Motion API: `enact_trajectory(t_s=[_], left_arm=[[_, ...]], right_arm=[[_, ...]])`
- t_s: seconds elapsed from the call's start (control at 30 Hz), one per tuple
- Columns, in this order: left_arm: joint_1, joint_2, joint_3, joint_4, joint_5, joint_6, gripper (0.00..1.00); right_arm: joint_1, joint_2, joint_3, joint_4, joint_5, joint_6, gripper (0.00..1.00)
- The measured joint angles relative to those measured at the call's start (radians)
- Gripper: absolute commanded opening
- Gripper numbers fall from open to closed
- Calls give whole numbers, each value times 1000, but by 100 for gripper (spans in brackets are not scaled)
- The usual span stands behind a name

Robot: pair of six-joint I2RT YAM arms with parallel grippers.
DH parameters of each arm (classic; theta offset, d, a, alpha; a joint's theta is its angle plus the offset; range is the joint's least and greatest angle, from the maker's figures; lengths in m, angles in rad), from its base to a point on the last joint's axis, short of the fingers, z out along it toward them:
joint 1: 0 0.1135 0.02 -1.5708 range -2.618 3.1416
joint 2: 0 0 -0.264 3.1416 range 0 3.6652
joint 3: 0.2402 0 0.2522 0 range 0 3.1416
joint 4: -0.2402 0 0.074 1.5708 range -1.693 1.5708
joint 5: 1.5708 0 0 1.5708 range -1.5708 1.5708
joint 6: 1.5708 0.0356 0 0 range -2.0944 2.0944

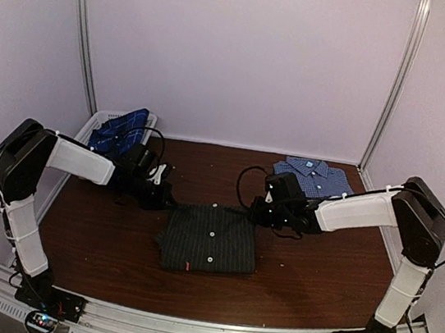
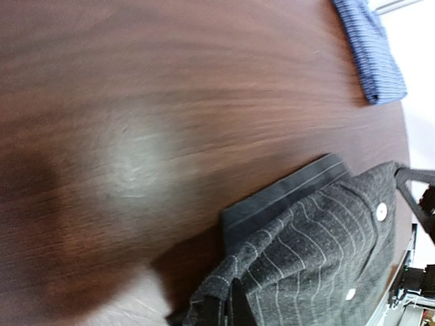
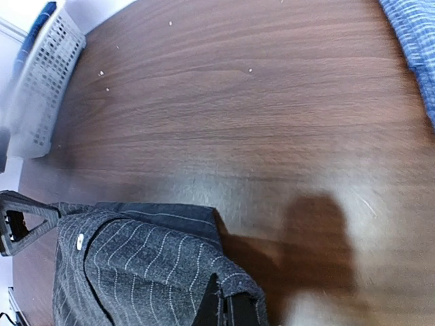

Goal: Fold and stack the long sleeve shirts
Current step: Adjust the square-folded shirt at the center of the board.

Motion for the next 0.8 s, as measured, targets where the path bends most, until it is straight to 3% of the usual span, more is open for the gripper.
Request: enact_trajectory(t_s=[0.23, 0.37, 0.4, 0.47, 0.5, 0.57, 0.67, 0.8], left_arm=[[14, 44, 0, 0, 6, -16, 0], [15, 26, -8, -3, -2, -22, 0], [15, 11, -12, -8, -6, -23, 12], [15, -27, -19, -18, -18, -23, 25], [14, -46, -21, -23, -25, -22, 36], [16, -100, -35, -30, -41, -22, 46], [16, -183, -75, -34, -60, -31, 49], [16, -276, -158, -38, -76, -40, 41]], right_arm=[[-16, 127, 113, -21, -28, -47, 6], [-16, 128, 134, -42, -31, -62, 25], [-16, 127, 140, -51, -32, -75, 32], [-16, 120, 150, -76, -30, -89, 44], [-16, 114, 153, -87, -27, -90, 48], [-12, 88, 154, -122, -15, -107, 52], [0, 35, 154, -172, 5, -124, 55], [34, -40, 154, -216, 38, -143, 55]])
